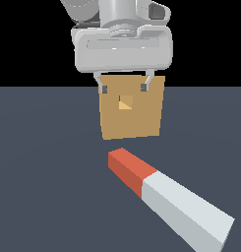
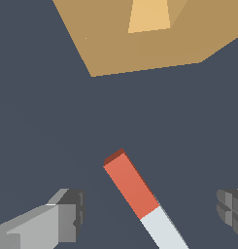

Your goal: Insert the peg into the horizontal hole in a box.

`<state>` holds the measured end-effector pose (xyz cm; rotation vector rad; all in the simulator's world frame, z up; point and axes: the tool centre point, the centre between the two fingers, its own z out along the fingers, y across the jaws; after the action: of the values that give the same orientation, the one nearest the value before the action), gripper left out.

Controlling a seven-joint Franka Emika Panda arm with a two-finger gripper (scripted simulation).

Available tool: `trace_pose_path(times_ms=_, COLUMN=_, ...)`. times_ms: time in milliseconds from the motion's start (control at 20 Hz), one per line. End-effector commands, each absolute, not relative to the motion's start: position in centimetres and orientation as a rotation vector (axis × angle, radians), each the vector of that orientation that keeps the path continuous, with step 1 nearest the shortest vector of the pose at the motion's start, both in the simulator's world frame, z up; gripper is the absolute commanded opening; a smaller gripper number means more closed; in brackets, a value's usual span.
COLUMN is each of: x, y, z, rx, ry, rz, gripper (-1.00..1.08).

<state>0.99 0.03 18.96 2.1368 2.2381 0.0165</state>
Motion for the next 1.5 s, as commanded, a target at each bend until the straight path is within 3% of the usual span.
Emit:
trace_pose_path(times_ms=0, x=1.0, y=0.0, z=19.0, rx=2.137, ry=2.238, rz=0.017, gripper=1.0)
trace_pose_path(times_ms=650, x=1.4, y=-2.1, z=17.5, rx=2.057, ry=2.319, rz=0.015, gripper=1.0)
trace_pose_path(times_ms=1450, x=4.1, y=-9.4, z=12.1, rx=1.74, ry=2.592, rz=0.01, gripper=1.0)
